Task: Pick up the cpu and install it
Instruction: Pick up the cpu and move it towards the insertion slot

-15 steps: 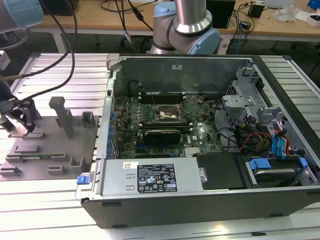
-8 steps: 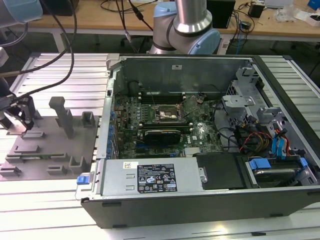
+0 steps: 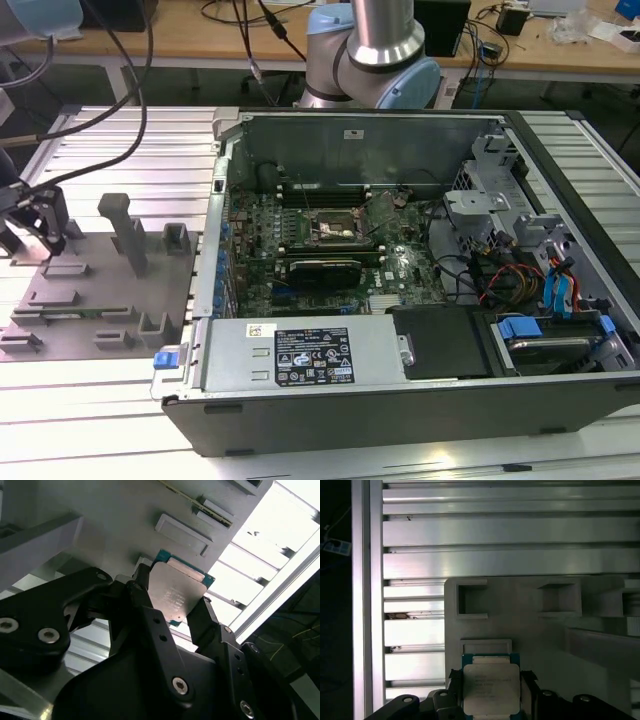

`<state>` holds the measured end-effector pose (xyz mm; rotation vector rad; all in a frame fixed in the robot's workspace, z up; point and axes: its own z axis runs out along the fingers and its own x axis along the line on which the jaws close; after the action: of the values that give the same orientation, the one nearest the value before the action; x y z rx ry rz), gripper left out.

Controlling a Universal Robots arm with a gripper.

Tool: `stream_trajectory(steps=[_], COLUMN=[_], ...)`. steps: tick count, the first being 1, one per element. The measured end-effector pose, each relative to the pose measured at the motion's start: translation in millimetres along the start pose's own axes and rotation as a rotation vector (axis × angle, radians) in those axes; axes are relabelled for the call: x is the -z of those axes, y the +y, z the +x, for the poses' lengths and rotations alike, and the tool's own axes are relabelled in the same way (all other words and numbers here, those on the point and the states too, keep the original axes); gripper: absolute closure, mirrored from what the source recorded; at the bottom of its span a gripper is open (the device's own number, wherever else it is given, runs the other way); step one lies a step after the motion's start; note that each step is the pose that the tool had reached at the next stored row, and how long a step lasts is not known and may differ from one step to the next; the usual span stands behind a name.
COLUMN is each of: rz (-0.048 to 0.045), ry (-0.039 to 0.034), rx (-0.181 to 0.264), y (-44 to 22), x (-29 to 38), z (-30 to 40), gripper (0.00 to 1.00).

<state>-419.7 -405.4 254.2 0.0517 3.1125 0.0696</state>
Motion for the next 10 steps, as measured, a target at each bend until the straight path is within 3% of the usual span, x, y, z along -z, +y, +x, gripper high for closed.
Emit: stream_trajectory(steps=[3, 6, 10], rz=[0.0001, 0.0000, 0.0000], ry=[0.0002, 0.0000, 0.0001], rx=[0.000, 0.000, 0.000], y=[0.3, 2.2, 2.6], x=[2.6, 17.3, 22.9], z=[0.0, -0.4, -0.6], gripper=[0.45, 0.45, 0.45])
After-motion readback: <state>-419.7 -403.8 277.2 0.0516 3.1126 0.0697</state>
